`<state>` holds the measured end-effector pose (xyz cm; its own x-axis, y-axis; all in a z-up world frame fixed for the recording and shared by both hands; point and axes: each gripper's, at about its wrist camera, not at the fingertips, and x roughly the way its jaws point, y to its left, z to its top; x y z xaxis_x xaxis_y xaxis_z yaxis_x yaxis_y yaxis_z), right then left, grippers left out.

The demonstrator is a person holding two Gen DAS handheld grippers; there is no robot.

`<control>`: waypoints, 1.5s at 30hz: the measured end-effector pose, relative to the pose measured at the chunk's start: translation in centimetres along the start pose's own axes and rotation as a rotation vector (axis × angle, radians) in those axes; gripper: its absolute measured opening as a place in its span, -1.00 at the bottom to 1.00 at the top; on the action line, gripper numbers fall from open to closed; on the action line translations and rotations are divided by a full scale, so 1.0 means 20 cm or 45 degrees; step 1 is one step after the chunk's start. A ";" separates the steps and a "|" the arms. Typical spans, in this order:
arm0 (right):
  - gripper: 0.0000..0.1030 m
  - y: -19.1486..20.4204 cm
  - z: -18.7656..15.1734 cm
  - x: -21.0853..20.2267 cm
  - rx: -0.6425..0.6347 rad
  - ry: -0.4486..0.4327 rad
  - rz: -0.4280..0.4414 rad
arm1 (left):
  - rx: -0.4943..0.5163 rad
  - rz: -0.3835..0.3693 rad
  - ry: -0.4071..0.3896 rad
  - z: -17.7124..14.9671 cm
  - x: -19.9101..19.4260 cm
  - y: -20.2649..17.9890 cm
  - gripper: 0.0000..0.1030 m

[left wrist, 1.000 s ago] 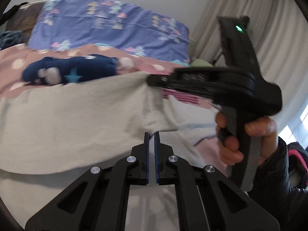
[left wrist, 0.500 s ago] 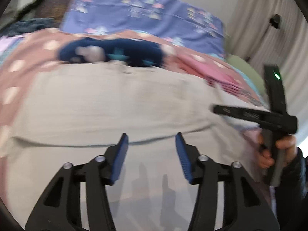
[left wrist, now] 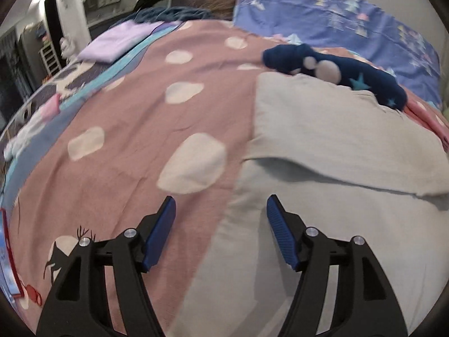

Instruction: Fold small clothes

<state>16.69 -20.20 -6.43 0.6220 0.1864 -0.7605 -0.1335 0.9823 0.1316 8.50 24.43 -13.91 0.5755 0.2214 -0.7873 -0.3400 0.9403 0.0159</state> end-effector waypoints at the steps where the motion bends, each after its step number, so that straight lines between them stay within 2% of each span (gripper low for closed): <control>1: -0.57 -0.01 -0.03 0.03 -0.025 0.049 -0.001 | -0.017 -0.015 0.009 0.00 0.01 0.02 0.31; 2: -0.39 -0.02 -0.06 0.06 -0.040 0.092 -0.019 | -0.021 -0.023 0.013 0.00 0.02 0.01 0.31; 4: -0.42 -0.05 -0.10 0.11 -0.013 0.143 -0.063 | -0.005 -0.028 0.008 0.01 0.04 -0.02 0.31; 7: -0.38 -0.07 -0.06 0.12 0.070 0.130 0.043 | 0.008 -0.036 0.010 0.04 0.07 -0.03 0.31; 9: -0.16 -0.05 -0.01 0.15 0.075 0.123 0.119 | 0.008 -0.035 0.008 0.03 0.06 -0.05 0.31; 13: -0.01 -0.01 0.05 0.35 0.113 0.201 0.158 | 0.028 -0.009 0.002 0.06 0.10 -0.07 0.31; 14: -0.05 0.00 0.06 0.40 0.117 0.222 0.152 | 0.033 -0.001 -0.003 0.07 0.11 -0.07 0.31; 15: -0.45 0.02 0.06 0.44 0.108 0.225 0.123 | 0.037 0.008 -0.008 0.08 0.11 -0.08 0.31; 16: -0.78 0.05 0.06 0.45 0.062 0.193 0.043 | 0.041 0.020 -0.012 0.10 0.12 -0.09 0.31; 17: -0.95 0.08 0.06 0.44 0.025 0.173 -0.003 | 0.042 0.025 -0.016 0.11 0.13 -0.09 0.31; 19: -0.95 0.09 0.07 0.34 0.046 0.101 0.015 | 0.042 0.027 -0.032 0.13 0.13 -0.09 0.31; 21: -0.95 0.12 0.09 0.19 -0.032 -0.010 -0.057 | 0.032 0.017 -0.042 0.13 0.13 -0.07 0.34; 22: -0.95 0.13 0.09 0.15 -0.072 -0.024 -0.073 | 0.024 0.015 -0.043 0.13 0.13 -0.06 0.34; 24: -0.94 0.12 0.07 0.15 -0.104 0.018 -0.091 | -0.011 0.014 -0.039 0.13 0.13 -0.03 0.34; 28: -0.77 0.03 -0.03 0.31 -0.110 0.155 -0.262 | -0.106 0.067 -0.002 0.12 0.16 0.06 0.34; 30: -0.65 0.00 -0.04 0.30 -0.055 0.128 -0.221 | -0.139 0.052 0.014 0.11 0.16 0.11 0.34; 32: -0.62 0.00 -0.04 0.24 -0.045 0.081 -0.193 | -0.149 0.050 0.009 0.11 0.16 0.14 0.34; 35: -0.61 0.06 -0.06 0.13 -0.089 0.006 -0.070 | -0.154 0.046 -0.019 0.10 0.14 0.17 0.34; 36: -0.51 0.10 -0.08 0.11 -0.120 0.004 -0.001 | -0.155 0.038 -0.027 0.10 0.13 0.17 0.31; 37: -0.44 0.12 -0.10 0.11 -0.145 0.019 0.022 | -0.158 0.027 -0.039 0.10 0.11 0.17 0.29; 38: -0.28 0.15 -0.13 0.13 -0.183 0.057 0.021 | -0.162 0.004 -0.052 0.11 0.09 0.17 0.12; 39: -0.19 0.17 -0.16 0.18 -0.217 0.109 -0.017 | -0.168 -0.036 -0.066 0.11 0.07 0.16 -0.16; 40: -0.19 0.17 -0.20 0.25 -0.251 0.166 -0.074 | -0.179 -0.114 -0.084 0.12 0.04 0.14 -0.30; 42: -0.06 0.18 -0.24 0.27 -0.285 0.121 -0.112 | -0.194 -0.247 -0.117 0.14 -0.02 0.09 -0.65; 43: -0.05 0.20 -0.25 0.25 -0.291 0.107 -0.144 | -0.187 -0.292 -0.129 0.15 -0.03 0.06 -0.69; 45: -0.05 0.19 -0.25 0.23 -0.260 0.103 -0.138 | -0.132 -0.388 -0.144 0.18 -0.06 -0.04 -0.71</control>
<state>15.22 -15.67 -12.60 0.5785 0.0703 -0.8126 -0.2280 0.9705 -0.0784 10.73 24.31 -10.75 0.7392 -0.0330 -0.6726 -0.2103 0.9376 -0.2770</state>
